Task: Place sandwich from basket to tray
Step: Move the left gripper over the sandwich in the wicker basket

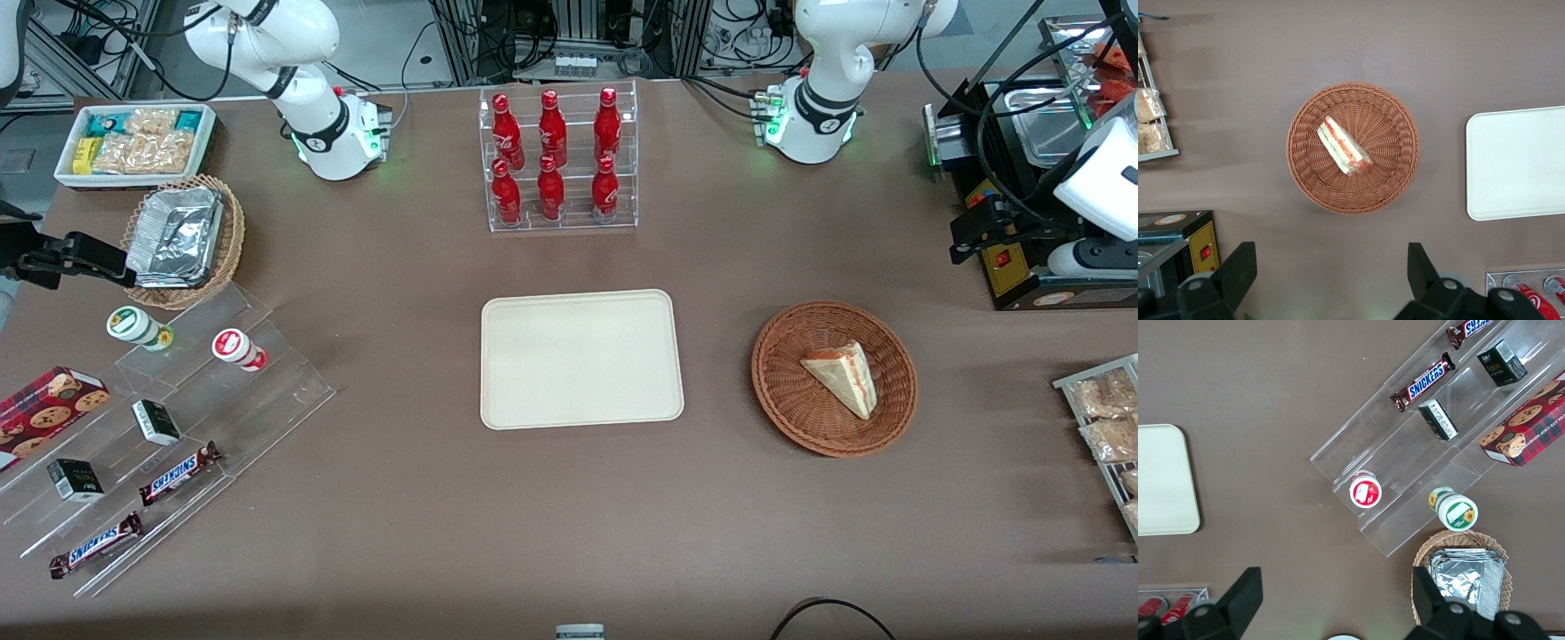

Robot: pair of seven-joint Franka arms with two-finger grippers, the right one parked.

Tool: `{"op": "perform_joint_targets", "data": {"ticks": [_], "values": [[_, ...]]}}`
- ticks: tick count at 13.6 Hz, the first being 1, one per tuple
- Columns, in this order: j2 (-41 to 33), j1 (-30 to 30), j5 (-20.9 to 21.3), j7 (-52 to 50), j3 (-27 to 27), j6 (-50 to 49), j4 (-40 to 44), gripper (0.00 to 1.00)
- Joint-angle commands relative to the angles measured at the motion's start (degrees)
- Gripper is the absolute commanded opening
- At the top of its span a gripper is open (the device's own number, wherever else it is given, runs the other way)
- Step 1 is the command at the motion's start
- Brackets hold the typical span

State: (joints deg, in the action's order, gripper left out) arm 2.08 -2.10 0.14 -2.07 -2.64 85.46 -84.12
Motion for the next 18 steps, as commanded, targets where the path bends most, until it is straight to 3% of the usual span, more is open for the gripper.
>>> {"op": "perform_joint_targets", "data": {"ticks": [1,5,11,18], "values": [[0.4,-0.4,1.0,-0.1,-0.1,-0.9,0.4,1.00],[3.2,-0.4,1.5,-1.3,0.0,0.5,-1.7,1.00],[1.8,-0.4,2.1,-15.1,0.0,18.1,-20.5,1.00],[0.3,-0.5,2.1,-39.5,-0.1,53.5,-44.0,1.00]]}}
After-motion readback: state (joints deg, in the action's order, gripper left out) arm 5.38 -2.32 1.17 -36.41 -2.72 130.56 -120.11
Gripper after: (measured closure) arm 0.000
